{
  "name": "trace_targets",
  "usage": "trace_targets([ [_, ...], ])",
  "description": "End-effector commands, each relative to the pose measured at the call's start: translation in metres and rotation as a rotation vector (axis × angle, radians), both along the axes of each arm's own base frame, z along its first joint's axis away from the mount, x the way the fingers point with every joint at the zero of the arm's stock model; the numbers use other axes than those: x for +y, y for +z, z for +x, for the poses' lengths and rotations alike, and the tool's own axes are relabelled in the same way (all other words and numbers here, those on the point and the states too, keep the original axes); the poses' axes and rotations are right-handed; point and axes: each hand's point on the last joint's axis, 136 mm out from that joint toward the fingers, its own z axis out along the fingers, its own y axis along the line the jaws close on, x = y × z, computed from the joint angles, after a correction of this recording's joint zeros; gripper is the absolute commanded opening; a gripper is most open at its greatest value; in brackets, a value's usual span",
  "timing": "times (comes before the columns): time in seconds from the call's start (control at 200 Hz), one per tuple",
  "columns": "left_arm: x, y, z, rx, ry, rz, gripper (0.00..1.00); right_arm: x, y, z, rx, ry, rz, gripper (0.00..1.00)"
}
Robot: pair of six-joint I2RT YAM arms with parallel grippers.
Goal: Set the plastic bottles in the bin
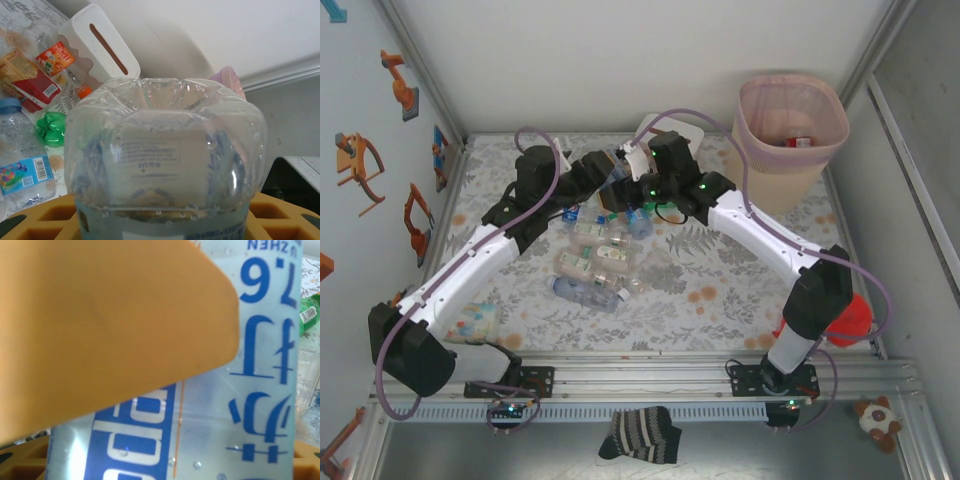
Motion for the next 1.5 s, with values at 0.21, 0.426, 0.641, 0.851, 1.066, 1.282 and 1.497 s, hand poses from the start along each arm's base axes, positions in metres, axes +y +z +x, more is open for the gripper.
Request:
trace_targets([
  [0.21,0.009,0.012,-0.007,-0.039,0.005,0.022,0.75,-0.018,0.036,0.016,-0.074,-0.086,0.023,0.55],
  [0.426,0.023,0.01,-0.01,-0.044,0.033,0.059,0.82,-0.05,0.041,0.046,-0.072,-0.173,0.003,0.54],
  [0.641,0.037,0.003,-0.014,-0.044,0.062,0.081,0.82,-0.114,0.057,0.096,-0.079,-0.326,-0.012,0.54],
  [0.851,0.041,-0.01,-0.014,-0.018,0.07,0.092,0.8,-0.19,0.094,0.148,-0.162,-0.521,-0.038,0.54],
  [1.066,0.04,-0.013,-0.015,-0.005,0.061,0.089,0.8,-0.269,0.106,0.201,-0.19,-0.74,-0.102,0.54],
  [1.282,0.046,-0.019,-0.017,0.004,0.077,0.099,0.78,-0.334,0.079,0.235,-0.133,-0.875,-0.165,0.55],
  [1.497,0.045,-0.026,-0.016,0.019,0.07,0.106,0.78,-0.376,0.03,0.247,-0.038,-0.944,-0.251,0.55],
])
